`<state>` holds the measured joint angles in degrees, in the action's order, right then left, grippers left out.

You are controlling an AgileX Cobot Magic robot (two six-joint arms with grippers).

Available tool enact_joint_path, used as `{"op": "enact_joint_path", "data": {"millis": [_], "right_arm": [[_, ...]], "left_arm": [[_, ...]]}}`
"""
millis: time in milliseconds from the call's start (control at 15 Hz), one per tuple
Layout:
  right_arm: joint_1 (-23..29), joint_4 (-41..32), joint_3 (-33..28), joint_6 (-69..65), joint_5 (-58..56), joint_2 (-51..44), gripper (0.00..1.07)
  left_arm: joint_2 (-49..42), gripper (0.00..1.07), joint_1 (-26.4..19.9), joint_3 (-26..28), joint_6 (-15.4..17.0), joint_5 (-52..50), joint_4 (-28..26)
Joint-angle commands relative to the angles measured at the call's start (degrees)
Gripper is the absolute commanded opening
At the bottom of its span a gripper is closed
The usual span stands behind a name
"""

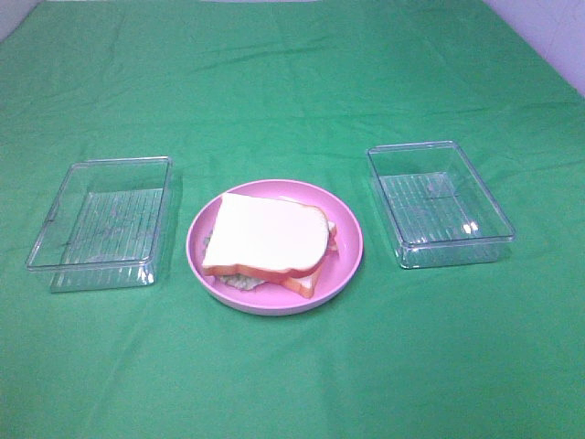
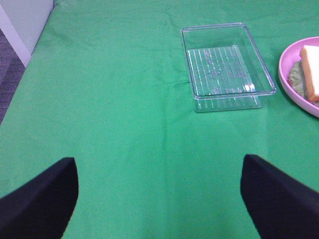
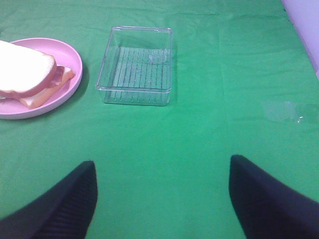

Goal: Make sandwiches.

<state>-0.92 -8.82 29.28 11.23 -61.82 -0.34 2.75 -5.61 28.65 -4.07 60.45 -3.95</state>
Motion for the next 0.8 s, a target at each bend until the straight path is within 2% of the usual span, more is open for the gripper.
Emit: {"op": "enact_joint_path", "data": {"millis": [67,400,800], "right_arm": [[-0.3,-0.1,-0.2,0.6,0.5,-0.8,0.70],[-0.3,-0.1,-0.2,0.6,0.5,-0.8,0.70],[-0.3,-0.1,-0.2,0.6,0.5,-0.3,0.70]], "left_arm": [[-0.5,0.84,0.1,-0.1,0.1,-0.5,-0.6],[-4.6,0.84,0.1,-0.1,0.1,-0.5,-0.6],[-4.4,0.84,0.3,0.1,0.1,-0.6,-0.6]]}}
